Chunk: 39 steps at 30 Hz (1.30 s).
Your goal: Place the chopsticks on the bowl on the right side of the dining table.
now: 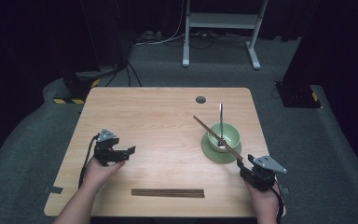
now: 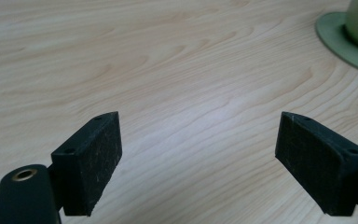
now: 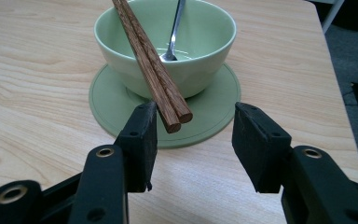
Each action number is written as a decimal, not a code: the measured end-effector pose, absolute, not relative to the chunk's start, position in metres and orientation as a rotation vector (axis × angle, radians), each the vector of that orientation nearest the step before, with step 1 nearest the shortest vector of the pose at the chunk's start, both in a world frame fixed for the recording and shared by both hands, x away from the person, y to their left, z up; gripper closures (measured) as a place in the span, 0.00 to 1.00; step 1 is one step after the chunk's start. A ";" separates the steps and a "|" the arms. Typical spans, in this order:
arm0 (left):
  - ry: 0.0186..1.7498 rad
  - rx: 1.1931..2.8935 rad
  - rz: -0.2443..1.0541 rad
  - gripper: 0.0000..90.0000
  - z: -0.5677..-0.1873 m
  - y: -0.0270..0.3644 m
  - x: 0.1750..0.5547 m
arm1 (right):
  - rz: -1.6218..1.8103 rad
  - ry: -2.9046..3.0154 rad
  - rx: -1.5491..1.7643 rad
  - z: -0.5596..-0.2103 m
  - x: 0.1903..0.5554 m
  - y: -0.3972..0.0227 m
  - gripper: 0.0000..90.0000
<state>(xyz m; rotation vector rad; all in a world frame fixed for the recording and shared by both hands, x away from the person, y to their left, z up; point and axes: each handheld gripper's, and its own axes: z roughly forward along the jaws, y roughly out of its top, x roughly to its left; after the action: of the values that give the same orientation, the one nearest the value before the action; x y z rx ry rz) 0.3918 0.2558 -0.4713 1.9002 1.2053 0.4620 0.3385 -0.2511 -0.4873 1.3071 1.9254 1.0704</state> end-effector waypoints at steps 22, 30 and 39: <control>1.059 1.981 0.448 0.19 -0.473 0.117 0.447 | 0.963 1.931 1.279 -0.472 0.381 -0.266 0.58; 1.101 1.951 0.492 0.24 -0.473 0.086 0.467 | 0.946 1.947 1.272 -0.474 0.395 -0.273 0.60; 1.065 1.936 0.501 0.33 -0.476 0.065 0.475 | 0.939 1.960 1.281 -0.475 0.409 -0.276 0.64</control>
<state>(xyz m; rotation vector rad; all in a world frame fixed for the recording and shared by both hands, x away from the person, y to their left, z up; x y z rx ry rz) 0.4751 0.0648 -0.4755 1.9365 1.0653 0.5013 0.4092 -0.2765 -0.4749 1.2811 1.9597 0.9393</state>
